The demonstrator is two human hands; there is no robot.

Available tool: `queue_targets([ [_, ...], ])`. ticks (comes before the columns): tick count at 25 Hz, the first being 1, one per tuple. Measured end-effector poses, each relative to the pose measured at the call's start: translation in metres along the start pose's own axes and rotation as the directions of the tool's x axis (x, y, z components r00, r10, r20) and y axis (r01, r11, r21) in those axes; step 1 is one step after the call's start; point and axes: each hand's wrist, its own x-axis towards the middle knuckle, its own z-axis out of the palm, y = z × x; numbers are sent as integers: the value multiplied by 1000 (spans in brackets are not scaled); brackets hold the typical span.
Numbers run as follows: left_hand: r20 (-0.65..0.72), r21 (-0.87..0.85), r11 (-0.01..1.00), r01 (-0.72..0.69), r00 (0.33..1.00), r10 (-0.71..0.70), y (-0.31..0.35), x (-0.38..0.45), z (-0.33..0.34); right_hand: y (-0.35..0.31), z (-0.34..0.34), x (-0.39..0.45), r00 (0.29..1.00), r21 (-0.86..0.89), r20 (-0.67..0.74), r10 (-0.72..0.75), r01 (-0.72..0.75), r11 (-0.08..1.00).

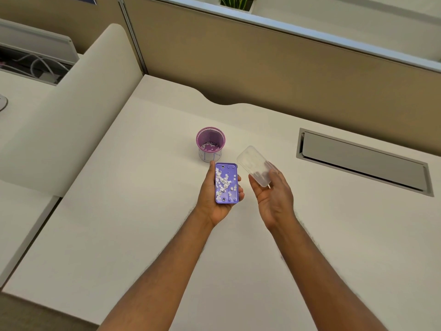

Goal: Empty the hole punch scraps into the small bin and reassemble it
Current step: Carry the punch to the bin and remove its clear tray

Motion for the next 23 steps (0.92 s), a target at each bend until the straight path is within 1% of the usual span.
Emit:
queue_targets([
  [1,-1,-7,1000,-2,1000,2,1,1,-1,1,-4,5,999,-106,-41,-29,24,994],
  [2,-2,-16,1000,-3,1000,3,2,2,-2,4,-10,10,994,-274,-84,-70,44,961],
  [3,-1,-24,1000,-4,1000,4,2,3,-3,6,-17,15,987,-448,-112,-111,49,893],
  [4,0,-32,999,-4,1000,4,3,4,-4,9,-26,20,982,-583,-125,-140,42,811],
  [5,0,-37,999,-4,1000,4,3,5,-5,12,-35,25,980,-670,-127,-151,27,742],
  [7,1,-44,999,-3,1000,3,5,8,-7,20,-53,34,979,-770,-130,-159,1,638],
  [13,0,-43,999,14,1000,-13,1,16,-12,34,-79,52,973,-920,-63,-222,30,391],
  [19,12,-74,997,6,1000,-5,2,22,-10,30,-75,46,976,-962,-38,-215,23,273],
  [20,14,-86,996,-2,1000,3,2,23,-10,28,-68,40,974,-957,-14,-228,53,285],
  [21,14,-92,996,-14,1000,16,3,24,-9,26,-57,32,969,-939,22,-247,105,328],
  [23,3,-114,992,-47,999,47,8,29,-7,22,-25,15,962,-862,108,-250,216,459],
])
